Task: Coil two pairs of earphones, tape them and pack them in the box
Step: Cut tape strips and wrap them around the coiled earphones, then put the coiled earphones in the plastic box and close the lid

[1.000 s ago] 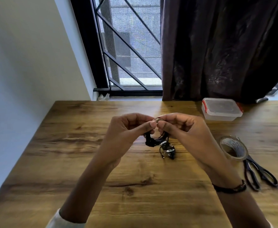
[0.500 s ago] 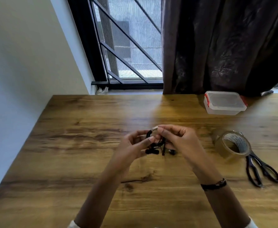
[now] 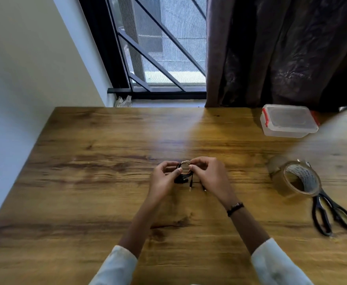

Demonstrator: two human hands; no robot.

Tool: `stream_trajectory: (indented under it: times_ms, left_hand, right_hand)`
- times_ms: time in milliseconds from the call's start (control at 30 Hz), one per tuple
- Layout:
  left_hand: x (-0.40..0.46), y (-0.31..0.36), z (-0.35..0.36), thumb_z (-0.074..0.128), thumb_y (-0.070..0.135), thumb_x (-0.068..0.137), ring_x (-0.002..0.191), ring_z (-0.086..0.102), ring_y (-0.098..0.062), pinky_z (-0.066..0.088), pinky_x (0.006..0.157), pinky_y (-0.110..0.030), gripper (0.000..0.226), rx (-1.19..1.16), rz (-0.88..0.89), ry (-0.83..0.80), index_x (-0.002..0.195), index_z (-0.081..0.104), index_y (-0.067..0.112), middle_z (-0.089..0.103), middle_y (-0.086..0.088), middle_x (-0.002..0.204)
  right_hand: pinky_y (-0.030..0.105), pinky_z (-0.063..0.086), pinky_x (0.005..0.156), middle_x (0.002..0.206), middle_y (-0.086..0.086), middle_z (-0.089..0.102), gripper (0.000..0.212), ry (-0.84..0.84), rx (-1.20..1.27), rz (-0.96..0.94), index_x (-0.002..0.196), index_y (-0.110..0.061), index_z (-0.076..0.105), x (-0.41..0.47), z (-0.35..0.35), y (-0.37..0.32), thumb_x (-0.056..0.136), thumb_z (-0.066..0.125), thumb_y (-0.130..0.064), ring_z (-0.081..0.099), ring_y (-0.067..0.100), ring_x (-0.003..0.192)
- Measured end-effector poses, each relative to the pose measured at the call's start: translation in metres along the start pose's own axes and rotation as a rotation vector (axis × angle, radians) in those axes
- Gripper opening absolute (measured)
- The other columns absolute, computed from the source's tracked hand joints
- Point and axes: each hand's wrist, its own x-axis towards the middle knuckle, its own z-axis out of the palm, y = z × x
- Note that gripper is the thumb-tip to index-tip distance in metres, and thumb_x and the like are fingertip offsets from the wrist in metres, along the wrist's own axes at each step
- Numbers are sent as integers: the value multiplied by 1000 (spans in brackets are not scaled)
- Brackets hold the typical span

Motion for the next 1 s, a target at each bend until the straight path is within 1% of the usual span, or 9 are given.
stream_trajectory:
  times_ms: [167, 267, 400, 467, 567, 633, 767, 867, 1000]
  left_hand:
    - [15, -12, 4, 74, 10, 81, 85, 68, -13, 57, 78, -29, 16, 188, 126, 94, 96, 69, 11, 72, -4, 89]
    - [18, -17, 6, 75, 11, 80, 81, 68, -10, 55, 76, -22, 14, 283, 182, 141, 93, 71, 15, 72, 0, 87]
    - [22, -22, 10, 73, 17, 82, 82, 66, -12, 47, 71, -7, 15, 384, 216, 185, 96, 71, 14, 66, -1, 93]
    - [21, -21, 12, 71, 22, 84, 87, 63, -16, 48, 75, -12, 16, 411, 227, 202, 99, 71, 15, 59, -1, 93]
    - [16, -18, 11, 65, 28, 89, 99, 55, -19, 52, 85, -32, 23, 494, 236, 228, 108, 67, 17, 52, 3, 97]
    - [9, -16, 11, 63, 25, 90, 103, 53, -18, 52, 87, -36, 22, 521, 275, 228, 111, 65, 17, 51, 5, 101]
    - [-7, 8, 24, 62, 21, 91, 98, 55, -13, 49, 83, -28, 19, 513, 417, 186, 109, 65, 16, 59, 4, 105]
    - [-12, 34, 43, 61, 24, 92, 93, 60, -12, 52, 76, -29, 16, 447, 501, 112, 105, 66, 16, 64, 2, 104]
    - [-7, 67, 77, 61, 17, 91, 87, 62, -10, 52, 70, -19, 11, 396, 581, 22, 100, 66, 12, 64, 0, 101]
  right_hand:
    - [10, 46, 63, 93, 3, 76, 16, 13, -175, -78, 100, -11, 76, 17, 14, 7, 87, 70, -18, 66, 9, 78]
    - [26, 55, 72, 93, 5, 76, 14, 21, -227, -101, 97, -10, 76, 23, 19, 11, 87, 69, -17, 68, 15, 81]
    - [29, 56, 74, 92, 6, 75, 13, 22, -249, -114, 96, -9, 76, 24, 22, 13, 88, 68, -15, 67, 17, 82]
    - [27, 56, 75, 93, 6, 75, 12, 24, -215, -130, 96, -8, 75, 22, 18, 13, 88, 68, -13, 67, 16, 82]
    - [19, 52, 76, 99, 6, 74, 15, 35, -162, -148, 103, -7, 73, 15, 6, 12, 91, 65, -12, 66, 14, 87]
    - [19, 53, 78, 101, 5, 73, 17, 23, -122, -161, 106, -8, 72, 9, -5, 12, 92, 63, -13, 66, 12, 89]
    - [19, 55, 79, 96, -1, 74, 16, 24, -3, -171, 104, -11, 73, -5, -35, 14, 93, 63, -16, 68, 8, 86]
    - [20, 57, 77, 88, -6, 74, 13, 71, 78, -177, 100, -14, 74, -13, -62, 17, 92, 64, -15, 69, 5, 83]
    - [6, 49, 73, 84, -8, 73, 13, 149, 61, -205, 100, -17, 73, -14, -106, 27, 93, 63, -15, 67, -1, 81]
